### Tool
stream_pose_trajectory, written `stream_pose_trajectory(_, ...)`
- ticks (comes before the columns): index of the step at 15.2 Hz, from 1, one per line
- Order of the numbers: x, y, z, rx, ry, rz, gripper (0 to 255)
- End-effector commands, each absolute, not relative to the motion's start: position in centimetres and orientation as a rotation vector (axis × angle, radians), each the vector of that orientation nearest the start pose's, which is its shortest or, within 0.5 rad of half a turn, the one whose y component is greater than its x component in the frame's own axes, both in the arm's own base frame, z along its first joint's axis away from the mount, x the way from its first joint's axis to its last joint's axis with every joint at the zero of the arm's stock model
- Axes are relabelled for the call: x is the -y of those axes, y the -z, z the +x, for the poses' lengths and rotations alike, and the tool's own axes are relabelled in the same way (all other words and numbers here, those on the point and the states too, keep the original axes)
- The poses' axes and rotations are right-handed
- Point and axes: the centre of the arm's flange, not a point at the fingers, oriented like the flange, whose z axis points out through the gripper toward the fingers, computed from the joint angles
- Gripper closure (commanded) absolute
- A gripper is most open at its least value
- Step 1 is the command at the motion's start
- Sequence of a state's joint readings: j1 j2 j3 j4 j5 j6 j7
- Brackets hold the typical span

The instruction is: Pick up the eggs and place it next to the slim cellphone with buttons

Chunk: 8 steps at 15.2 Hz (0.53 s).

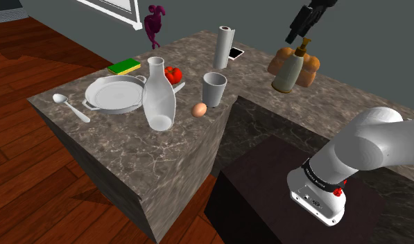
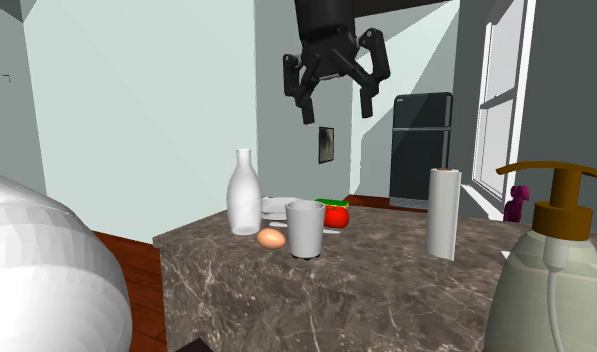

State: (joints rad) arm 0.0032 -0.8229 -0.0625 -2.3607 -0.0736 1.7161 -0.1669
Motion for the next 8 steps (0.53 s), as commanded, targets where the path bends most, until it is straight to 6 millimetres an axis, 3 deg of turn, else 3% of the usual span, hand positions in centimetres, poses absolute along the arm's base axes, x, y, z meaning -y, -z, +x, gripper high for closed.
stream_pose_trajectory(1, 3.2, -61.3, 31.0, 0.203, 0.276, -3.169, 0)
stream_pose_trajectory(8, -2.8, -55.1, 33.5, -0.051, 0.191, -3.139, 0)
